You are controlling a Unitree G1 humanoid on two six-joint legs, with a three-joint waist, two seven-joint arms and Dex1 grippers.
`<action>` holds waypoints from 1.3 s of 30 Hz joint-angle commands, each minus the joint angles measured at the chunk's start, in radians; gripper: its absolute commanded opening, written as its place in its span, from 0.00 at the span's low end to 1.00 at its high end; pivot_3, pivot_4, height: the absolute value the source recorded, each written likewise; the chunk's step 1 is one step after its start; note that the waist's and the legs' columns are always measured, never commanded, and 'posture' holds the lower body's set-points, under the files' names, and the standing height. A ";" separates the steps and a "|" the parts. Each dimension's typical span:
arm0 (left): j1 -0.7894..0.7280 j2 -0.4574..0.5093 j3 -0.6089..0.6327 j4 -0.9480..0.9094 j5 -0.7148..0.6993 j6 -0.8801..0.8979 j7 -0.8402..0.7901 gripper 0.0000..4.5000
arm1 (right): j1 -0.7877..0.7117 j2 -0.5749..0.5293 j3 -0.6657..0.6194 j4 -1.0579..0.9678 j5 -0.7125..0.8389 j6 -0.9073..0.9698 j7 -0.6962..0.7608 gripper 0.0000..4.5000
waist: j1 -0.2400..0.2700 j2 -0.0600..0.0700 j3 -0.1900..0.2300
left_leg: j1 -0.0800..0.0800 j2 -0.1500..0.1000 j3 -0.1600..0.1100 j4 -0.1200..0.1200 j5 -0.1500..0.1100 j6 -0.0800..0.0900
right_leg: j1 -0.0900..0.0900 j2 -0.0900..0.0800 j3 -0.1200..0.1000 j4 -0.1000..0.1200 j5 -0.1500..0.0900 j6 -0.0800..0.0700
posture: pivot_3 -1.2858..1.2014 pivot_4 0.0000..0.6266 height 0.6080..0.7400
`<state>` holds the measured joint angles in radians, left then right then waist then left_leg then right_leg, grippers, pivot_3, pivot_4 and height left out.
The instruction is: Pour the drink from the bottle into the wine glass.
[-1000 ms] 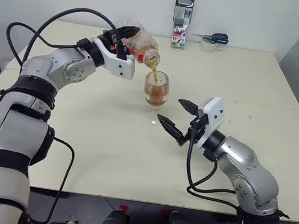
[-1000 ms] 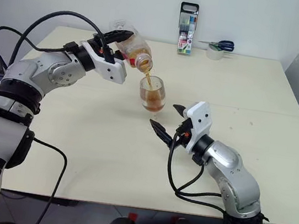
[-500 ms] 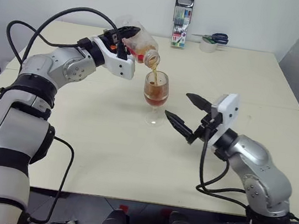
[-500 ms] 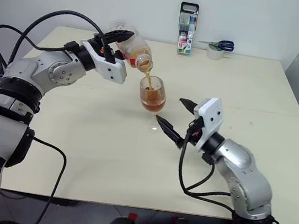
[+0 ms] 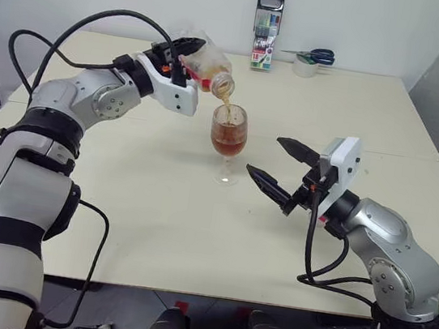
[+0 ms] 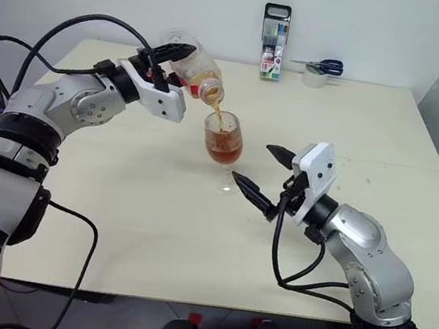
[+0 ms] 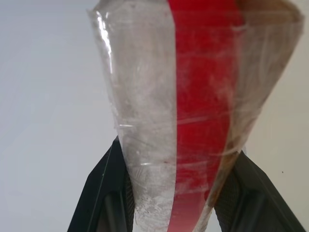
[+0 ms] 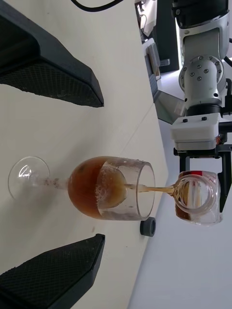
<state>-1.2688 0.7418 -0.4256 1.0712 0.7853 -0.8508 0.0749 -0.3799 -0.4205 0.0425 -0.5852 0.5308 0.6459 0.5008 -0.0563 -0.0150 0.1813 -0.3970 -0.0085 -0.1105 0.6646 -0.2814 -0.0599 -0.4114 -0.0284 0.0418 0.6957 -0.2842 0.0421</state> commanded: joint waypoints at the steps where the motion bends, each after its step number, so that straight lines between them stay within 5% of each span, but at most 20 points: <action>1: -0.008 -0.001 0.042 -0.010 -0.070 0.004 -0.031 0.37 | -0.010 0.006 -0.002 -0.041 0.015 -0.005 -0.005 1.00 | 0.000 0.000 0.000 | 0.000 0.000 0.000 0.000 0.000 0.000 | 0.000 0.000 0.000 0.000 0.000 0.000 | 0.52 0.24 1.00; 14: 0.169 -0.072 0.195 -0.218 -0.433 0.116 -0.340 0.37 | -0.016 0.000 0.020 -0.022 -0.011 -0.036 0.022 1.00 | -0.001 0.000 0.000 | 0.000 0.000 0.000 0.000 0.000 0.000 | 0.000 0.000 0.000 0.000 0.000 0.000 | 0.52 0.24 1.00; 21: 0.368 -0.153 0.440 -0.483 -0.788 0.625 -0.465 0.37 | -0.036 -0.021 0.067 -0.034 0.001 0.011 0.052 1.00 | -0.007 0.000 0.000 | 0.000 0.001 0.000 0.001 0.001 -0.002 | 0.000 0.000 0.000 0.001 0.000 0.000 | 0.52 0.24 1.00; 29: 0.649 -0.186 0.603 -0.774 -0.973 1.071 -0.462 0.37 | -0.111 -0.066 0.113 -0.024 0.010 0.103 0.080 1.00 | -0.025 0.000 0.000 | 0.001 0.001 -0.001 0.001 0.002 -0.003 | 0.001 0.000 0.000 0.002 0.000 0.000 | 0.52 0.24 1.00; 39: 0.784 -0.225 0.691 -0.820 -1.079 1.172 -0.476 0.37 | -0.174 -0.054 0.148 0.026 -0.023 0.115 0.089 1.00 | -0.001 -0.003 -0.003 | 0.001 0.001 -0.001 0.002 0.002 -0.003 | 0.001 -0.001 0.000 0.001 0.000 0.000 | 0.52 0.24 1.00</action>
<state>-0.4920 0.5205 0.2439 0.2848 -0.2739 0.3282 -0.3925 -0.5364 -0.4768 0.1917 -0.5459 0.5132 0.7718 0.5885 -0.0575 -0.0183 0.1788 -0.3955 -0.0077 -0.1116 0.6661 -0.2794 -0.0633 -0.4104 -0.0293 0.0419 0.6967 -0.2842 0.0420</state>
